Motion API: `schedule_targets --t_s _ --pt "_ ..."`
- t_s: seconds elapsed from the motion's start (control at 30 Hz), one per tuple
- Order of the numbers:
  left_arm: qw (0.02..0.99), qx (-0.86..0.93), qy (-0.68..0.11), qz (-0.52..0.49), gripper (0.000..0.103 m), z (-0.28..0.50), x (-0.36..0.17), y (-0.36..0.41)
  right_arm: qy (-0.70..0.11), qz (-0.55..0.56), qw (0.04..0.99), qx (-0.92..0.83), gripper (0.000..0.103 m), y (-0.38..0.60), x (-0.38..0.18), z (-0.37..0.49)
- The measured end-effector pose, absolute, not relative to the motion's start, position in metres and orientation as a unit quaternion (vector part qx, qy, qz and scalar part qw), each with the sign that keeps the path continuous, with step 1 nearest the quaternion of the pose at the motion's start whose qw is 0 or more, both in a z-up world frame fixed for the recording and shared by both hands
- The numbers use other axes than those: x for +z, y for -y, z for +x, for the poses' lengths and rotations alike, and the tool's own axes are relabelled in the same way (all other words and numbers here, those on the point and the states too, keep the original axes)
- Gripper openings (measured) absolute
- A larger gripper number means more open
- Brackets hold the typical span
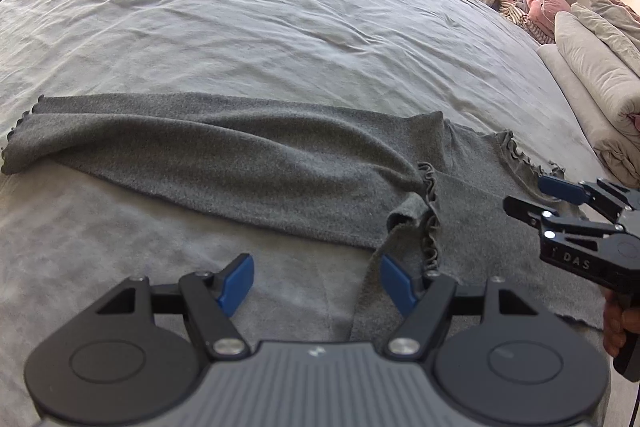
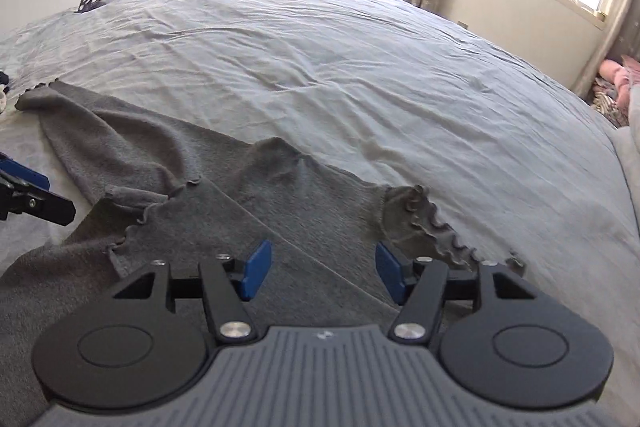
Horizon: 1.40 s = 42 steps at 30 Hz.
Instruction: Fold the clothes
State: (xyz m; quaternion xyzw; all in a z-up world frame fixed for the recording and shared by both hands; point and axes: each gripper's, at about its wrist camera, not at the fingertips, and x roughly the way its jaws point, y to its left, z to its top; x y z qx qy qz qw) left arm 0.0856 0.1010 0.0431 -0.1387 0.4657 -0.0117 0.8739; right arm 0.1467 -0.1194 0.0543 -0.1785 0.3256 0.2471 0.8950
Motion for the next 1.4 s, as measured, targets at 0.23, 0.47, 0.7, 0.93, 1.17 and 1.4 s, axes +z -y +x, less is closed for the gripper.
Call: schedule_targets --t_s 0.23,0.47,0.7,0.93,1.17,1.4 --pt "0.868 -0.018 -0.474 -0.144 0.071 0.086 0.044 -0.104 -0.343 -0.185 0.867 0.310 0.002 0.087 0.042 0.159" --pt "0.867 -0.016 -0.476 -0.148 0.071 0.086 0.044 -0.104 -0.278 -0.150 0.916 0.249 0.002 0.110 0.067 0.157" --pt "0.867 -0.015 -0.476 -0.144 0.071 0.087 0.044 -0.104 -0.315 -0.192 0.914 0.168 0.008 0.097 0.033 0.186" --pt "0.866 -0.018 -0.476 -0.149 0.071 0.087 0.046 -0.102 -0.244 -0.100 0.950 0.170 0.061 0.136 0.068 0.141" --pt "0.866 -0.014 -0.476 -0.151 0.071 0.086 0.046 -0.104 -0.306 -0.169 0.906 0.238 0.037 0.094 0.038 0.136" --pt "0.866 -0.013 -0.471 -0.167 0.071 0.087 0.050 -0.111 -0.286 -0.075 0.928 0.226 0.002 0.107 0.059 0.126"
